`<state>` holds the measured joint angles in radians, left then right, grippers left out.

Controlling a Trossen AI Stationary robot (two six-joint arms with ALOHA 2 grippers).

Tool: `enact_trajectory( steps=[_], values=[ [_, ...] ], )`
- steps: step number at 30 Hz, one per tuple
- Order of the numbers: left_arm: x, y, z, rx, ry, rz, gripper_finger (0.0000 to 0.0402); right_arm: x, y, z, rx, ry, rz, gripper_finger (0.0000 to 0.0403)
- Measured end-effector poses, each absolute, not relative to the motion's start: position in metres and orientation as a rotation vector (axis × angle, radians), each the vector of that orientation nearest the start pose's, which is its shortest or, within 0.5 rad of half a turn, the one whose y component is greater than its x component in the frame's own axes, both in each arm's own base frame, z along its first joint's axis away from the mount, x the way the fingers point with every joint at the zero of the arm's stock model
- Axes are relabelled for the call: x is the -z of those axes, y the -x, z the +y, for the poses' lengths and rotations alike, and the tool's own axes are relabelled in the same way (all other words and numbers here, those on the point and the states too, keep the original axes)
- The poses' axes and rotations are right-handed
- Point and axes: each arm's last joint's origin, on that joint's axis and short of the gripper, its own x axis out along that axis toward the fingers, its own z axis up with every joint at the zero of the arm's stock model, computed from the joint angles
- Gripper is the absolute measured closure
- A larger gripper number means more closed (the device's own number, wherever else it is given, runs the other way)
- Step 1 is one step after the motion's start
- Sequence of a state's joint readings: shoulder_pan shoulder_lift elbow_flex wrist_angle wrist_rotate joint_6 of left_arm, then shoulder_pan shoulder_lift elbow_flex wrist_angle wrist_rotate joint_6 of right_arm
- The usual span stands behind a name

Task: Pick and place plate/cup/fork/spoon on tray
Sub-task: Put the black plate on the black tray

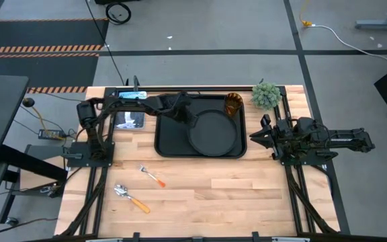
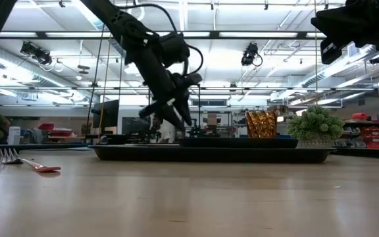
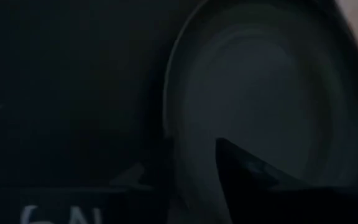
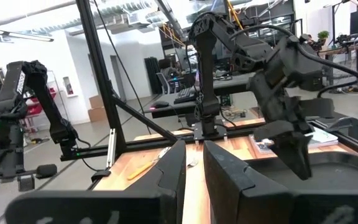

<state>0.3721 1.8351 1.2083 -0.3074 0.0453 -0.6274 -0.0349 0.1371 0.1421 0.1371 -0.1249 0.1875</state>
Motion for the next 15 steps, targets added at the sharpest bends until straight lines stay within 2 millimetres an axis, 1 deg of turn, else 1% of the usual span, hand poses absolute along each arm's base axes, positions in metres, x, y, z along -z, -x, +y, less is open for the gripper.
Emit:
enact_trajectory(
  steps=[3, 7, 11, 15],
  values=[
    [-0.192, -0.346, 0.133, -0.586, 0.740, 0.865, 0.0277, -0.215, -0.099, 0.000, -0.103, -0.176, -0.134, 0.0339],
    [-0.186, -0.341, 0.121, -0.588, 0.730, 0.977, 0.0285, -0.215, -0.099, 0.000, -0.104, -0.175, -0.136, 0.0339],
    [-0.171, -0.348, 0.107, -0.570, 0.704, 1.042, 0.0294, -0.215, -0.099, 0.000, -0.103, -0.175, -0.137, 0.0339],
    [-0.159, -0.356, 0.099, -0.557, 0.686, 1.052, 0.0298, -0.215, -0.099, 0.000, -0.104, -0.175, -0.138, 0.0339]
  ],
)
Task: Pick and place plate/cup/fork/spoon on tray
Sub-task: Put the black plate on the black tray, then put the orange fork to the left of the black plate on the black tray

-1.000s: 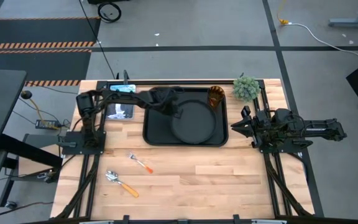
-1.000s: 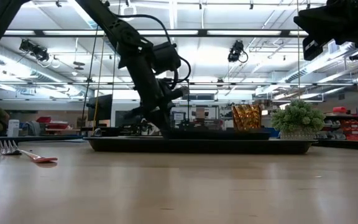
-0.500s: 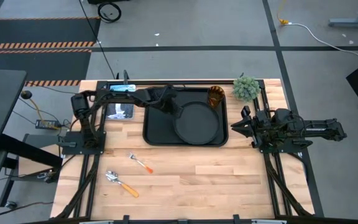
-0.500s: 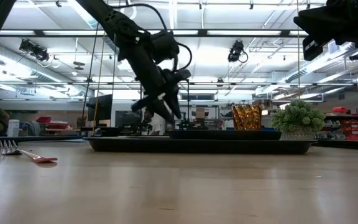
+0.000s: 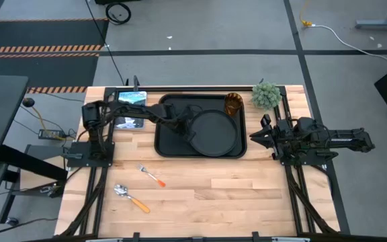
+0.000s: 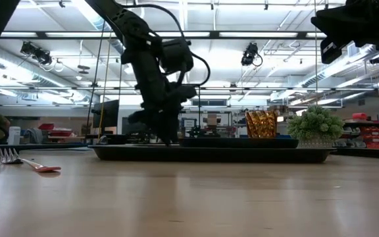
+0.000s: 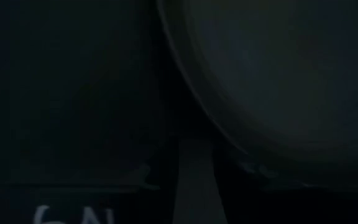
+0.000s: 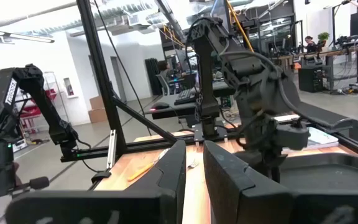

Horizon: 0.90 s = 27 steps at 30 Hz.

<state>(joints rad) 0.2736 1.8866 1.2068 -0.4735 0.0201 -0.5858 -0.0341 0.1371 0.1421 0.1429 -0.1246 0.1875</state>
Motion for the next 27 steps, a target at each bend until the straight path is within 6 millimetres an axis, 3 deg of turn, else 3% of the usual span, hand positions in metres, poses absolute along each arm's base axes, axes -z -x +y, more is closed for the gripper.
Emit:
enact_trajectory(
  steps=[6, 11, 17, 22, 27],
  values=[
    [-0.157, -0.366, 0.094, -0.520, 0.676, 0.994, 0.0299, -0.215, -0.099, 0.000, -0.104, -0.175, -0.138, 0.0339],
    [-0.165, -0.351, 0.082, -0.472, 0.767, 1.137, 0.0299, -0.215, -0.099, 0.000, -0.104, -0.176, -0.137, 0.0339],
    [-0.180, -0.337, 0.033, -0.414, 0.816, 1.306, 0.0299, -0.215, -0.099, 0.000, -0.104, -0.171, -0.138, 0.0339],
    [-0.186, -0.338, -0.005, -0.379, 0.850, 1.313, 0.0299, -0.215, -0.099, 0.001, -0.114, -0.170, -0.137, 0.0339],
    [-0.186, -0.338, -0.031, -0.419, 0.890, 1.314, 0.0303, -0.216, -0.098, 0.001, -0.139, -0.153, -0.146, 0.0339]
  ],
)
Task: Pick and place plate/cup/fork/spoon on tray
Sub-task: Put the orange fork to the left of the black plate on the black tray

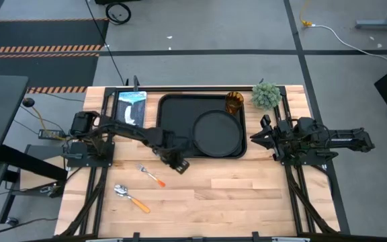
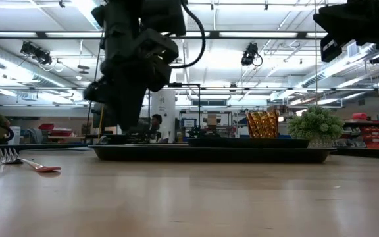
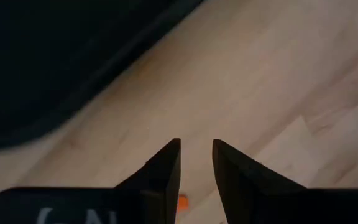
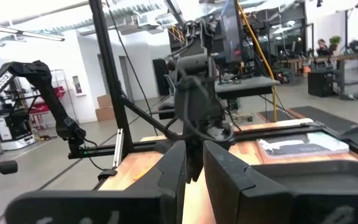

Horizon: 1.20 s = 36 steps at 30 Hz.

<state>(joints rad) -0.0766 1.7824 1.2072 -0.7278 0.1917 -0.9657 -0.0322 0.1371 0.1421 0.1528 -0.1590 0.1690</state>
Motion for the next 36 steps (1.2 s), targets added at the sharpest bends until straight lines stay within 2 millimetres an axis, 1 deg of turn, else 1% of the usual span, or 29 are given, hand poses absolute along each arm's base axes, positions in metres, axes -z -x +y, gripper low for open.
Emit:
enact_trajectory(
  steps=[2, 7, 11, 16, 21, 24, 27, 30, 36],
  values=[
    [-0.188, -0.335, -0.041, -0.492, 0.905, 1.285, 0.0309, -0.216, -0.098, 0.002, -0.149, -0.143, -0.150, 0.0339],
    [-0.190, -0.330, -0.066, -0.706, 0.904, 1.143, 0.0325, -0.217, -0.098, 0.002, -0.158, -0.118, -0.158, 0.0339],
    [-0.191, -0.325, -0.087, -0.847, 0.902, 0.979, 0.0330, -0.219, -0.098, 0.003, -0.167, -0.077, -0.178, 0.0339],
    [-0.192, -0.315, -0.111, -0.980, 0.969, 0.801, 0.0317, -0.221, -0.097, 0.005, -0.184, -0.047, -0.203, 0.0339],
    [-0.191, -0.296, -0.134, -1.099, 1.067, 0.736, 0.0293, -0.220, -0.097, 0.006, -0.186, -0.002, -0.203, 0.0339],
    [-0.190, -0.284, -0.144, -1.179, 1.129, 0.711, 0.0290, -0.220, -0.098, 0.006, -0.186, 0.012, -0.199, 0.0339],
    [-0.189, -0.274, -0.151, -1.265, 1.179, 0.690, 0.0291, -0.219, -0.098, 0.006, -0.192, 0.013, -0.188, 0.0339],
    [-0.188, -0.268, -0.153, -1.326, 1.193, 0.723, 0.0291, -0.218, -0.098, 0.007, -0.214, 0.009, -0.178, 0.0339],
    [-0.189, -0.279, -0.138, -1.339, 1.232, 0.689, 0.0291, -0.217, -0.097, 0.009, -0.300, 0.000, -0.169, 0.0339]
  ],
)
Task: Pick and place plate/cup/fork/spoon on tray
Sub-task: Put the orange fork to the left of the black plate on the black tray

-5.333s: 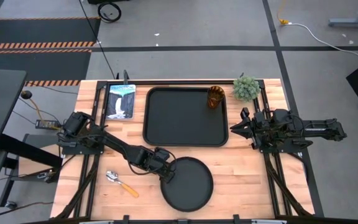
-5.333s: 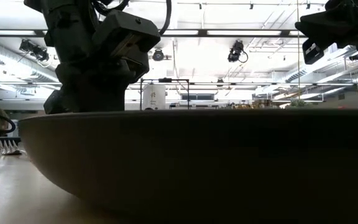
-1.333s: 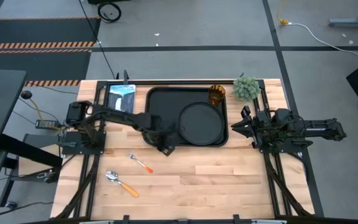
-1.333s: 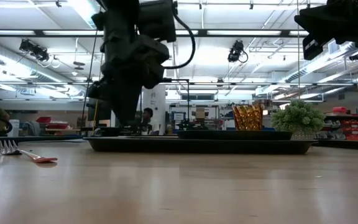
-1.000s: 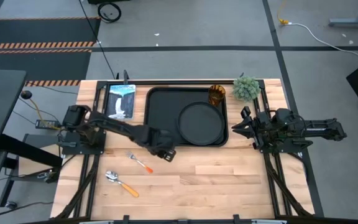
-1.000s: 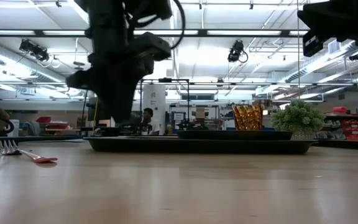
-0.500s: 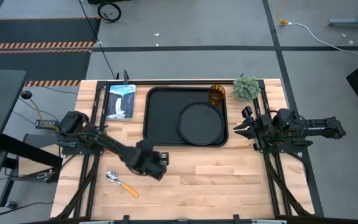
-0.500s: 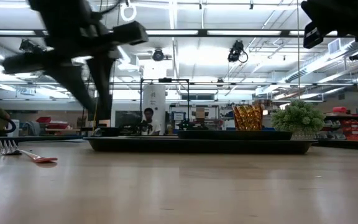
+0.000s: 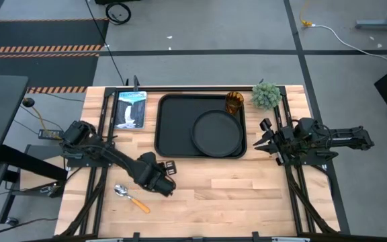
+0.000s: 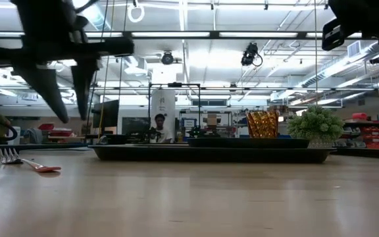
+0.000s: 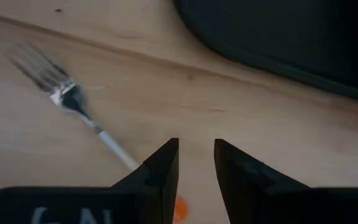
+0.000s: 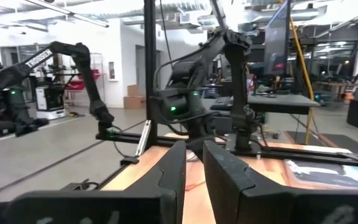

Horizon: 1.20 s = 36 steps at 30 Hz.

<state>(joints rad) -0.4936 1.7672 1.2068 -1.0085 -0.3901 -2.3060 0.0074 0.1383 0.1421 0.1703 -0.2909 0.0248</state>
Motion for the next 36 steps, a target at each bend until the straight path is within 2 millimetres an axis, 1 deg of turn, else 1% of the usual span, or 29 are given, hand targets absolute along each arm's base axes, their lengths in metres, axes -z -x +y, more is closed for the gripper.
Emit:
enact_trajectory(
  steps=[3, 6, 10, 11, 12, 15, 18, 20, 26, 32, 36],
  values=[
    [-0.188, -0.280, -0.136, -1.321, 1.214, 0.779, 0.0291, -0.217, -0.097, 0.009, -0.314, -0.005, -0.163, 0.0339],
    [-0.187, -0.278, -0.141, -1.254, 1.156, 0.907, 0.0292, -0.217, -0.097, 0.010, -0.334, -0.005, -0.161, 0.0339],
    [-0.187, -0.279, -0.153, -1.141, 1.136, 0.939, 0.0292, -0.217, -0.097, 0.010, -0.351, -0.006, -0.159, 0.0339],
    [-0.187, -0.278, -0.155, -1.139, 1.138, 0.931, 0.0292, -0.217, -0.097, 0.010, -0.352, -0.006, -0.159, 0.0339],
    [-0.185, -0.277, -0.156, -1.167, 1.152, 0.916, 0.0292, -0.217, -0.097, 0.010, -0.352, -0.006, -0.159, 0.0339],
    [-0.174, -0.270, -0.159, -1.327, 1.176, 0.889, 0.0292, -0.217, -0.097, 0.010, -0.352, -0.006, -0.160, 0.0339],
    [-0.165, -0.264, -0.161, -1.470, 1.210, 0.949, 0.0287, -0.217, -0.097, 0.010, -0.353, -0.013, -0.159, 0.0339],
    [-0.162, -0.261, -0.162, -1.540, 1.219, 1.003, 0.0280, -0.217, -0.097, 0.010, -0.354, -0.017, -0.161, 0.0339],
    [-0.157, -0.264, -0.160, -1.578, 1.240, 0.983, 0.0240, -0.218, -0.097, 0.010, -0.354, -0.017, -0.177, 0.0339],
    [-0.155, -0.271, -0.148, -1.613, 1.242, 0.918, 0.0199, -0.219, -0.097, 0.010, -0.354, -0.017, -0.180, 0.0339],
    [-0.154, -0.275, -0.142, -1.627, 1.247, 0.891, 0.0186, -0.219, -0.097, 0.010, -0.355, -0.017, -0.179, 0.0339]
  ],
)
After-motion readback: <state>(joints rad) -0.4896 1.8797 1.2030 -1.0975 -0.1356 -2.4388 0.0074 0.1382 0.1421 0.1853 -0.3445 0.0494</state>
